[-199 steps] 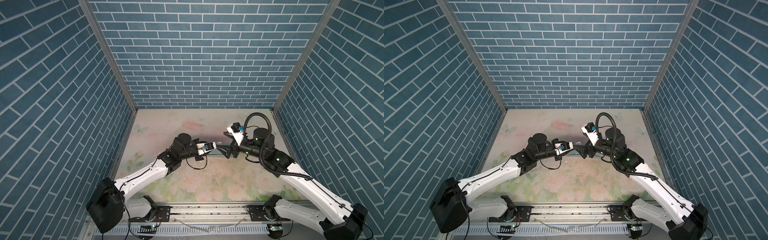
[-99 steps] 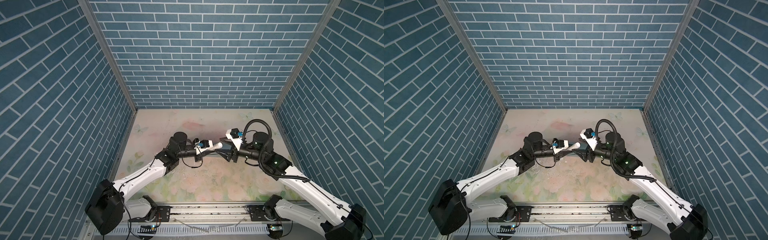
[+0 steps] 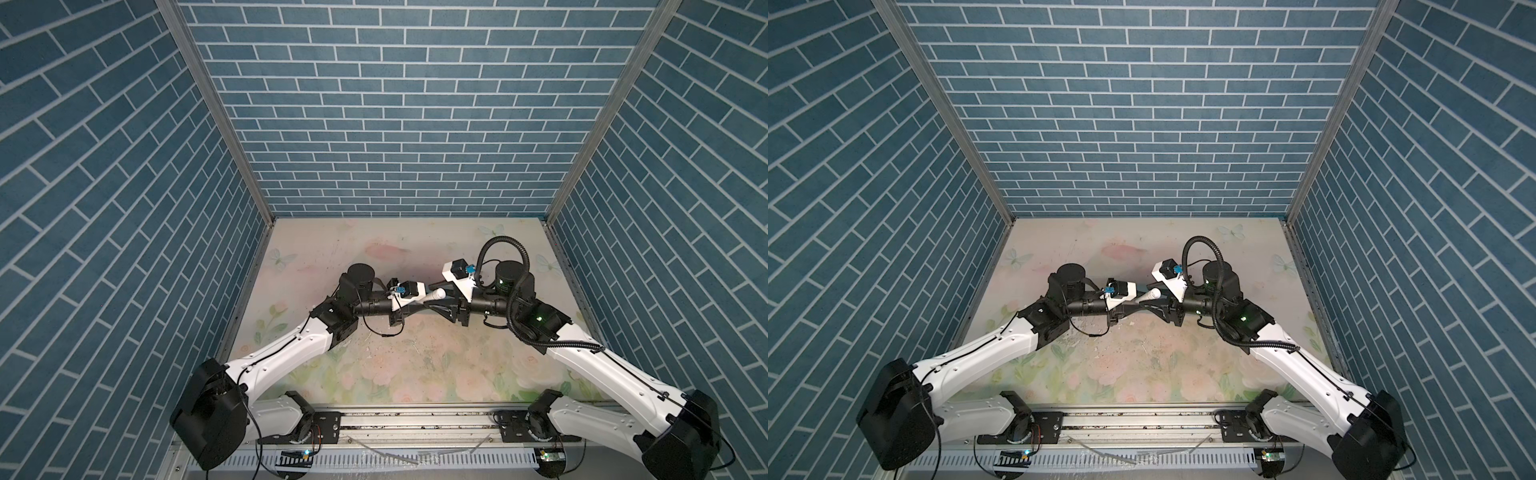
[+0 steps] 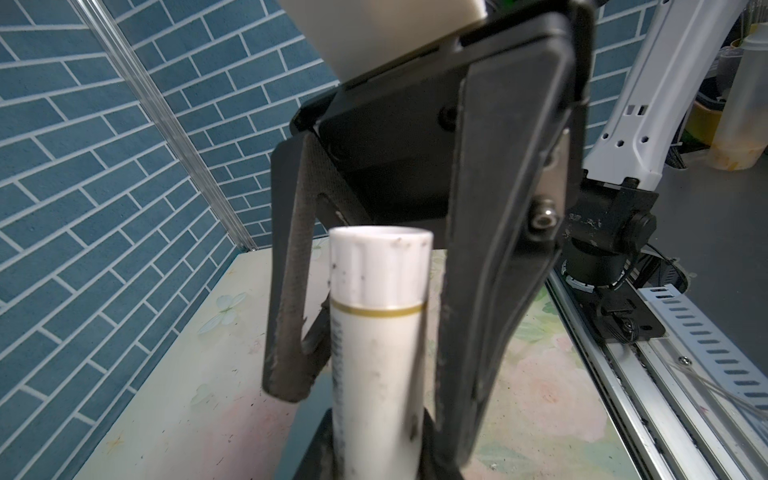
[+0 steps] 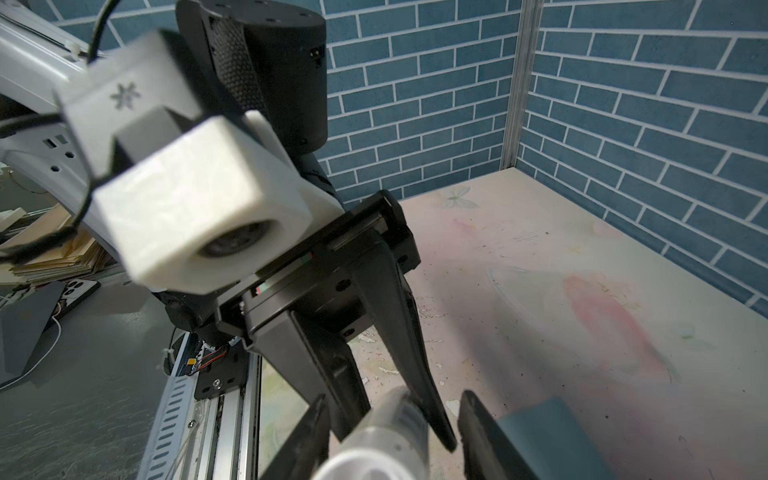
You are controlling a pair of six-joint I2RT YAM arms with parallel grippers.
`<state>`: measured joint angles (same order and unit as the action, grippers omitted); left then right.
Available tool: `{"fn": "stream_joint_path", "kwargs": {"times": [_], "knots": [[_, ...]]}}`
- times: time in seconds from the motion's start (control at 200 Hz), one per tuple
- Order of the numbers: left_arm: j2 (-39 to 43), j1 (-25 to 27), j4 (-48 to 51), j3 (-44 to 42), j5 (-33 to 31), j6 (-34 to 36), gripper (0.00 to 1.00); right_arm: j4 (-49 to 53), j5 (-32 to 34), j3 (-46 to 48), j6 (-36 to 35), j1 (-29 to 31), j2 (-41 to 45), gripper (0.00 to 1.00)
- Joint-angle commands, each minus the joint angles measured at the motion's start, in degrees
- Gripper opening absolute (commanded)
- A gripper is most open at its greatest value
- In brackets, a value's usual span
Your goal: Place the letter into the envelope and seal it
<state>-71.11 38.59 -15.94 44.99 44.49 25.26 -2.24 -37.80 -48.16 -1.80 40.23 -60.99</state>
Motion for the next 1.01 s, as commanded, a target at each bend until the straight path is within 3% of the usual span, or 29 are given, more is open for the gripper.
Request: {"fn": "stream_joint_path", "kwargs": {"times": [0.0, 0.13, 0.32, 0.44, 0.515, 0.615, 0.74, 0.88, 1.0], "knots": [[-0.21, -0.25, 0.86, 1.94, 1.3, -0.38, 0.0, -2.53, -2.57, -0.75, -1.54, 0.28, -0.48, 0.46], [-0.32, -0.26, 0.86, 2.12, 0.89, -0.38, 0.0, -2.22, -3.2, -1.14, -1.37, 0.29, -1.32, 0.4], [-0.34, -0.27, 0.23, 2.16, 0.13, -0.58, 0.0, -2.19, -2.81, -1.32, -1.37, 0.3, -1.63, 0.19], [-0.51, -0.27, -1.15, 1.69, -1.02, -1.47, 0.14, -2.56, -1.83, -1.23, -1.27, 0.26, -1.57, 0.07], [-0.29, -0.25, -1.95, 1.1, -2.2, -1.87, 0.31, -2.46, 0.22, -1.24, -1.27, 0.29, -1.42, 0.0], [0.27, -0.22, -2.94, -0.18, -5.45, -2.44, 0.5, -1.59, 8.66, -0.93, -0.94, 0.29, -0.6, 0.0], [0.21, -0.22, -3.22, -1.11, -10.72, -5.25, 0.73, -0.55, 26.73, -0.21, 0.85, 0.2, 1.23, 0.0], [-2.03, -0.22, -5.62, -1.4, -14.5, -11.84, 0.81, 0.56, 41.38, 0.74, 2.68, 0.2, 2.1, 0.0], [-4.71, -0.17, -6.47, -0.25, -19.92, -19.96, 0.86, 2.4, 49.02, 0.66, 5.24, 0.12, 1.19, 0.0]]}}
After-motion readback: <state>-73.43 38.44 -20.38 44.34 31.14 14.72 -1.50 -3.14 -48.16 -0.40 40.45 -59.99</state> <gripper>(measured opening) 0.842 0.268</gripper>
